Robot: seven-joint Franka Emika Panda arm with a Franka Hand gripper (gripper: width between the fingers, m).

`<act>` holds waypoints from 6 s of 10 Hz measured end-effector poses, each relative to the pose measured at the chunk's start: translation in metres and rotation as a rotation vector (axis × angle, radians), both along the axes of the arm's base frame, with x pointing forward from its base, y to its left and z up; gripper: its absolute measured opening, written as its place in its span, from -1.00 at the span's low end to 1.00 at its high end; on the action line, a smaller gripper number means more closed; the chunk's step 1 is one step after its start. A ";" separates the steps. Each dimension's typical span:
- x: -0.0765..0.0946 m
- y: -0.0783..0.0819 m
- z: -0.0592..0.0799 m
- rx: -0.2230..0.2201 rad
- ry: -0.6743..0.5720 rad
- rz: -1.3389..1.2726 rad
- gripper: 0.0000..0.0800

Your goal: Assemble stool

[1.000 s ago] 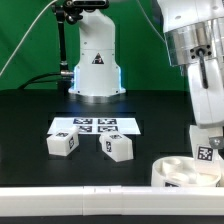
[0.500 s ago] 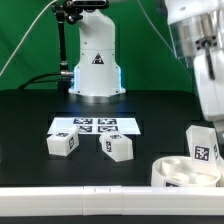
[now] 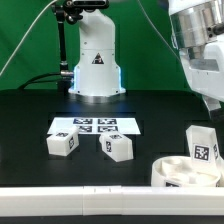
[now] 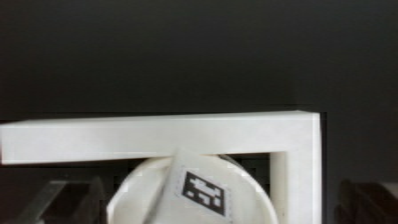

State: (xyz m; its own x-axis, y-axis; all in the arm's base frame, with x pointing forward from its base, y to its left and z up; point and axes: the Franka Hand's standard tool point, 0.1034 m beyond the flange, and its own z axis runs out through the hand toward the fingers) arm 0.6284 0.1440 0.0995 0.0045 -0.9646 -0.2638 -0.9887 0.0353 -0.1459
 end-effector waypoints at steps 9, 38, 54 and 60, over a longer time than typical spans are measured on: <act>0.003 0.004 0.011 -0.162 -0.102 0.990 0.62; -0.007 -0.017 -0.023 -0.302 -0.276 2.452 -0.16; -0.010 -0.020 -0.024 -0.261 -0.050 1.050 -0.15; -0.012 -0.016 -0.024 -0.204 0.001 0.587 -0.15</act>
Offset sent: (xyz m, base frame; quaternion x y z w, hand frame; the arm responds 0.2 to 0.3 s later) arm 0.0103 -0.0004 0.0158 -0.0710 0.0232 -0.3218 0.9438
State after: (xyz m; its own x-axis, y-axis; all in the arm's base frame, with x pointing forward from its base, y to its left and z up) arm 0.6169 0.1284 0.0753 0.5492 -0.8324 -0.0747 -0.8349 -0.5426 -0.0917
